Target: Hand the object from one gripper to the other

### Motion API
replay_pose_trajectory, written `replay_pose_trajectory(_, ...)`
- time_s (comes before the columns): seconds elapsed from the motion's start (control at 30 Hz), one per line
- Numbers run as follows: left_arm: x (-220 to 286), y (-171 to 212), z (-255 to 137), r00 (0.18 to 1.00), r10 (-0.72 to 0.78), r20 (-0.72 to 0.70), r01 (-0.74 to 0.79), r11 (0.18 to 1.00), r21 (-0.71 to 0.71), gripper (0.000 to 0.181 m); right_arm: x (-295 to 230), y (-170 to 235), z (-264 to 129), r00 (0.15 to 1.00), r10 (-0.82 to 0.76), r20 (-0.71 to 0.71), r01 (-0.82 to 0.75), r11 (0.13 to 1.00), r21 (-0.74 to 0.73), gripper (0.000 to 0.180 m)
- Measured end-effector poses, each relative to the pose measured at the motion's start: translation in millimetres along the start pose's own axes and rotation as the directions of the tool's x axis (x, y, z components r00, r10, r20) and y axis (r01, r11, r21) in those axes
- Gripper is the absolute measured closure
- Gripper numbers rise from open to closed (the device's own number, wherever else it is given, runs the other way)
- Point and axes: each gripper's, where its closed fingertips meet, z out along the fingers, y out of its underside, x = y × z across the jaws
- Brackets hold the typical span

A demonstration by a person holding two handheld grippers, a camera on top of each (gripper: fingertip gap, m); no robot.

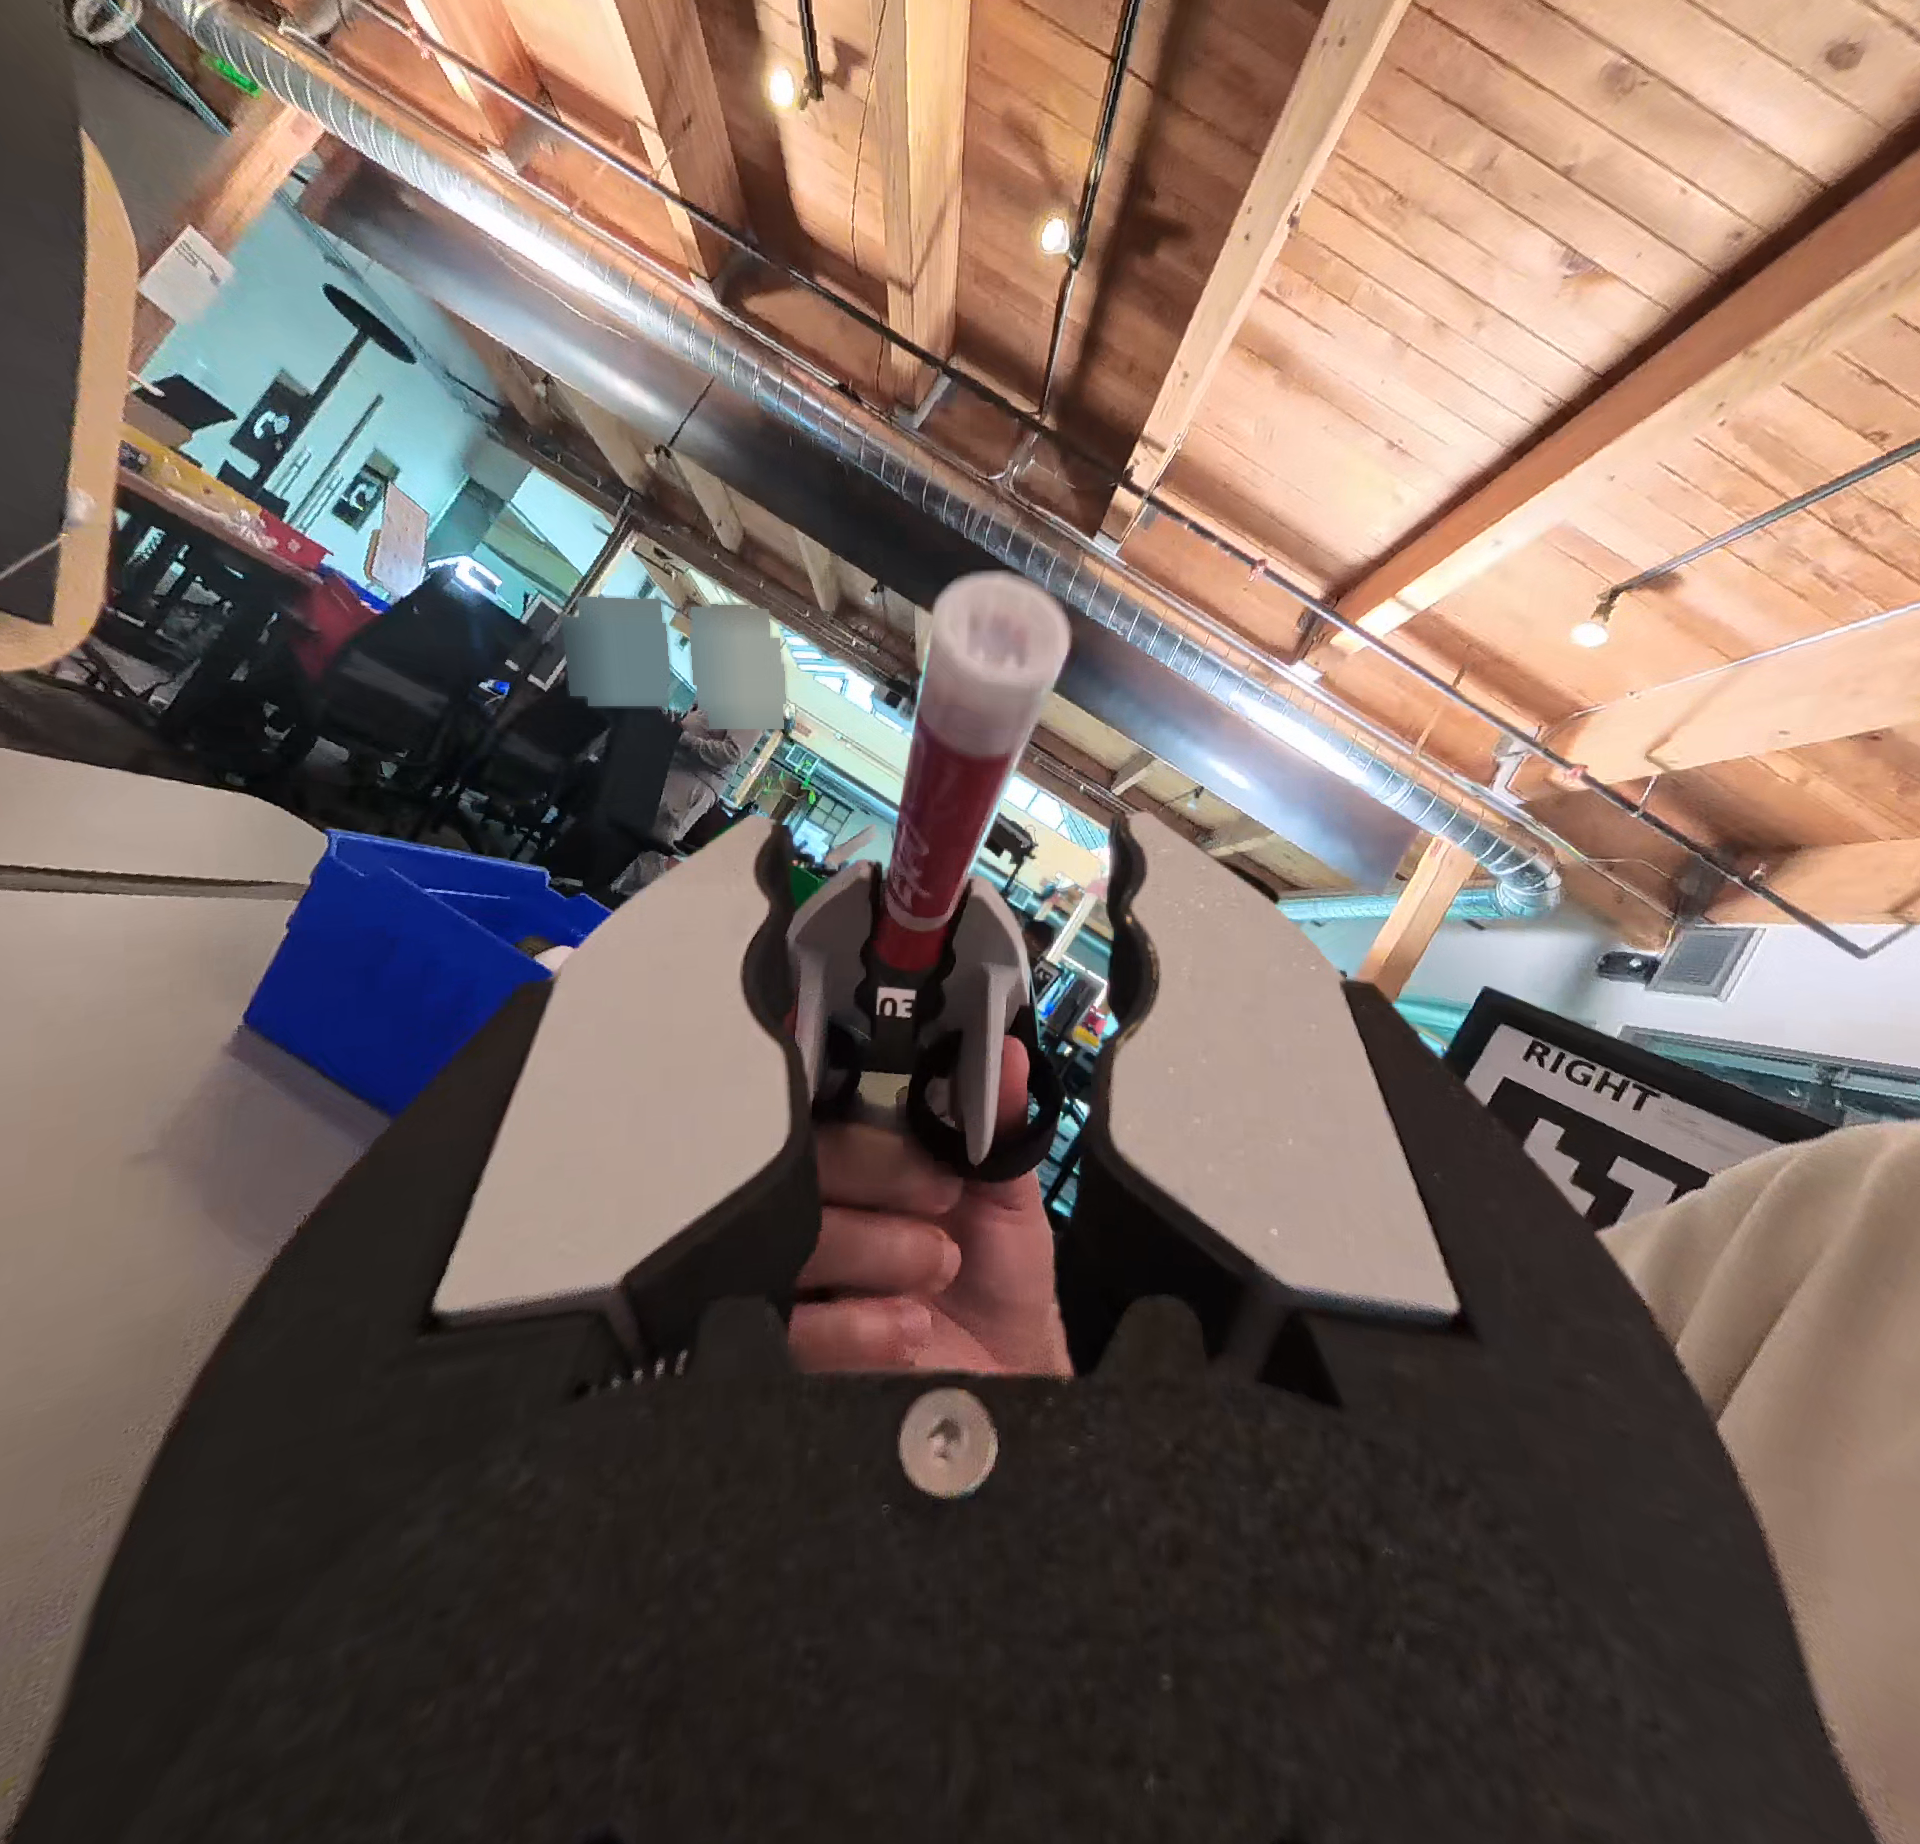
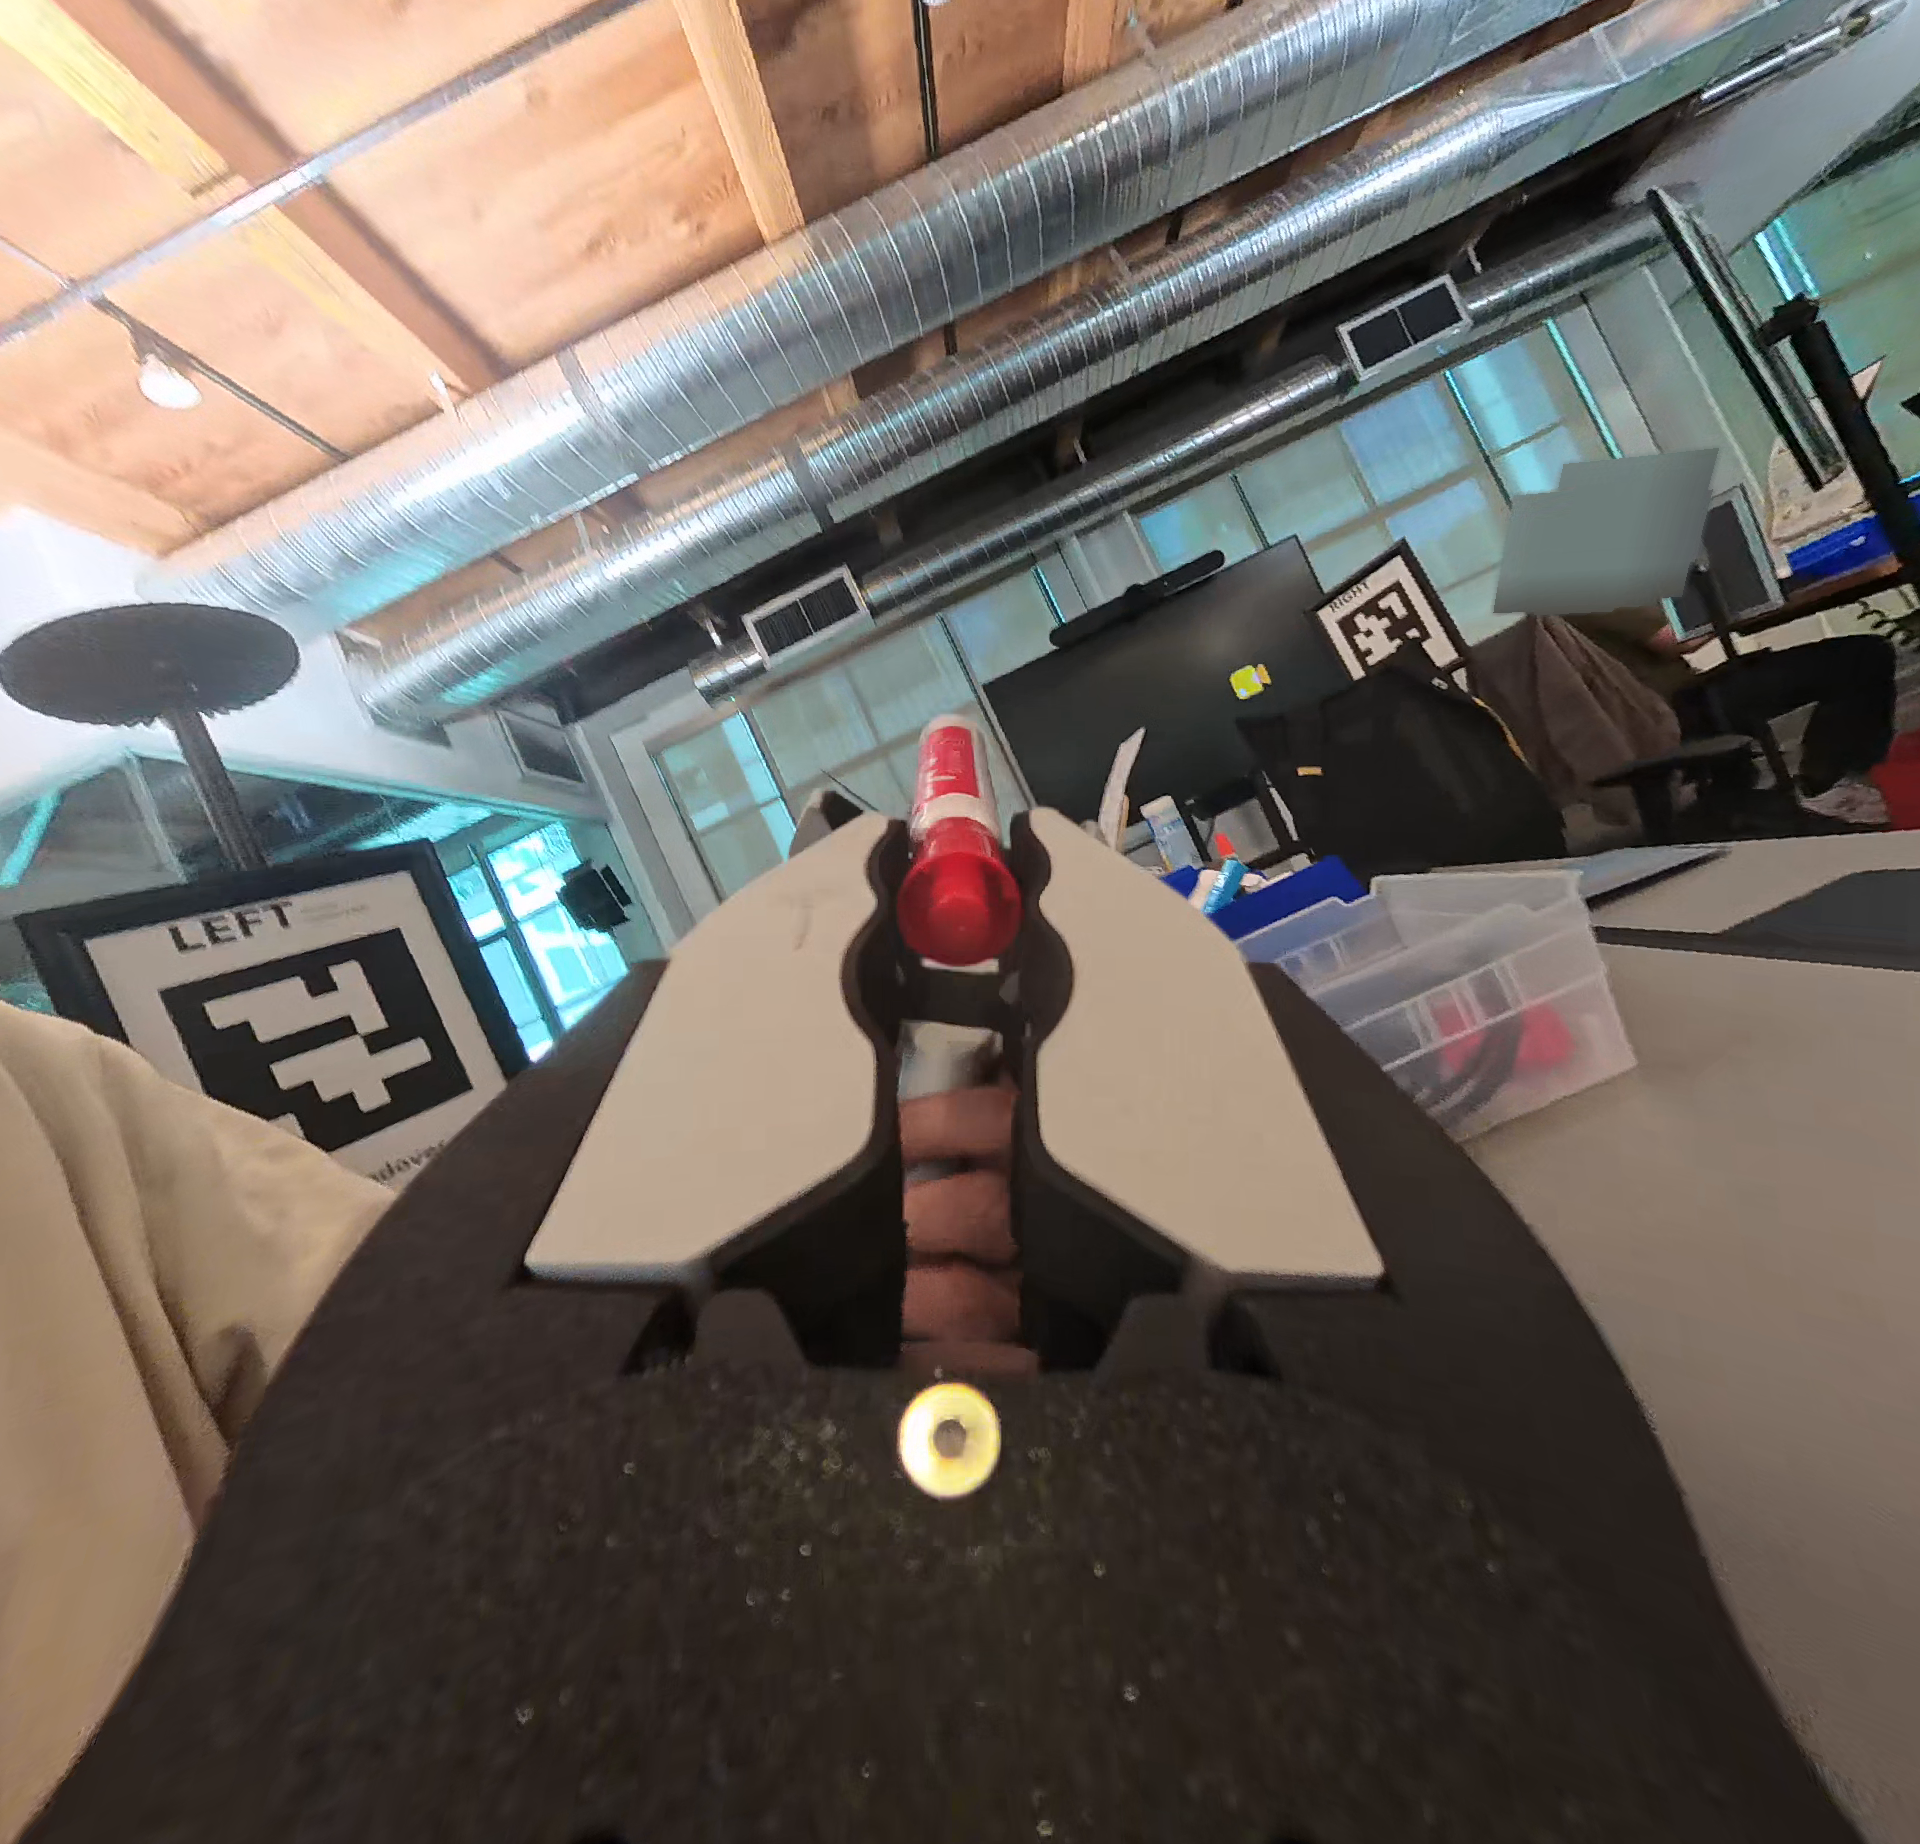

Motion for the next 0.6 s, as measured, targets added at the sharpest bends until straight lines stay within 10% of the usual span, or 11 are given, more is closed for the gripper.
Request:
replay_pose_trajectory(0.2, 1.8, -4.9, -1.4, 0.996, 0.076, 0.044, -0.081, 0.989, 0.120, 0.161, -0.5, 17.8, 7.2, 0.999, 0.038, -0.004, -0.038, 0.999, -0.018, 0.161)
replay_pose_trajectory(0.6, -2.2, -10.9, -12.3, 0.989, 0.140, 0.041, -0.142, 0.989, 0.048, 0.162, 2.9, 35.5, 2.7, 0.994, -0.073, -0.078, 0.015, 0.819, -0.574, 0.135)
